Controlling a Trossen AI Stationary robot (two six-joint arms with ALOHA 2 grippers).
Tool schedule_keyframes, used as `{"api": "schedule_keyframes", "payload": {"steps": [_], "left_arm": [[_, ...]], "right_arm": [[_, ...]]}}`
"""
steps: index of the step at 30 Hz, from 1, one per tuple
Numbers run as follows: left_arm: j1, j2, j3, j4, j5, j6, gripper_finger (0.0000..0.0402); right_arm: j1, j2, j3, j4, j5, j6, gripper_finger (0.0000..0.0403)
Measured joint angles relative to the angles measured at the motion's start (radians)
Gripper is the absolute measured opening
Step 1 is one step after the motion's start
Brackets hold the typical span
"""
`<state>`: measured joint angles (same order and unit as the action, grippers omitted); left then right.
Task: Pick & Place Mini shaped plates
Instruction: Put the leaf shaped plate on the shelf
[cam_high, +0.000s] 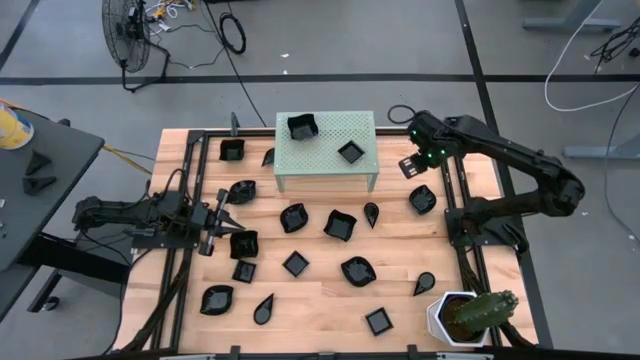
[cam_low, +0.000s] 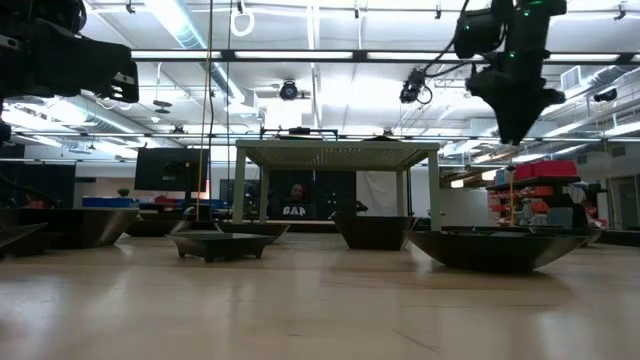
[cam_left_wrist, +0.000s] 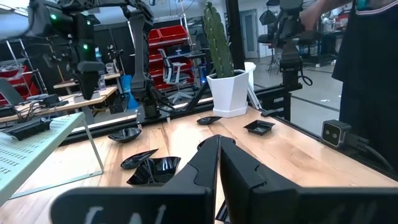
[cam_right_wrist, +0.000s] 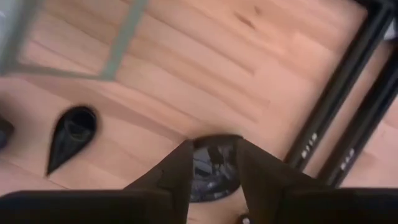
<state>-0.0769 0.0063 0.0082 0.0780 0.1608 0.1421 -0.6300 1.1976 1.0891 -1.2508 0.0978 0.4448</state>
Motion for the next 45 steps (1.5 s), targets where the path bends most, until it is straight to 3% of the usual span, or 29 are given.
{"api": "schedule_keyframes", "payload": {"steps": [14, 32, 45], "left_arm": [[0.000, 0.000, 0.000, 0.000, 0.000, 0.000, 0.0023], [0.000, 0.000, 0.000, 0.000, 0.000, 0.000, 0.0023], [0.000, 0.000, 0.000, 0.000, 0.000, 0.000, 0.0023]], "right_arm": [[-0.008, -0.053, -0.135, -0.060, -0.001, 0.071, 0.0204], [-0.008, -0.055, -0.303, -0.046, -0.009, 0.103, 0.0206], [0.067, -0.080, -0.313, -0.031, -0.010, 0.254, 0.0206]]}}
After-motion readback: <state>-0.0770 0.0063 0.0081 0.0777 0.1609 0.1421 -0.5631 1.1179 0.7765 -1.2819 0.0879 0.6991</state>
